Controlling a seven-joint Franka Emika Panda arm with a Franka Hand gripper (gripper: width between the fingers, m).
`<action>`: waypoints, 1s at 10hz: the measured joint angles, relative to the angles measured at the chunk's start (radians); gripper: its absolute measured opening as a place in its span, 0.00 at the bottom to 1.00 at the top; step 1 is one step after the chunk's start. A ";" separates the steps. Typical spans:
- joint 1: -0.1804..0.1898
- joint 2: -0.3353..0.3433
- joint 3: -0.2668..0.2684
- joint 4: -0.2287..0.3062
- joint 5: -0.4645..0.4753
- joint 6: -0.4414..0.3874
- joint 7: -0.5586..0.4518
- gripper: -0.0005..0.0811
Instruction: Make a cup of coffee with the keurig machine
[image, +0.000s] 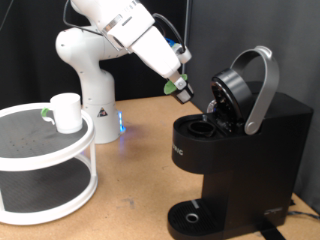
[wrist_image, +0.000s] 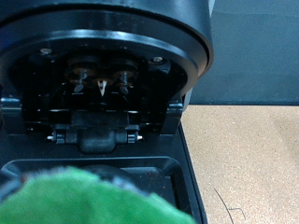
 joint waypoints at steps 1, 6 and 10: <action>0.005 0.008 0.004 -0.001 0.011 0.013 -0.004 0.58; 0.023 0.062 0.039 -0.008 0.039 0.085 -0.009 0.58; 0.028 0.093 0.059 -0.010 0.040 0.092 -0.009 0.58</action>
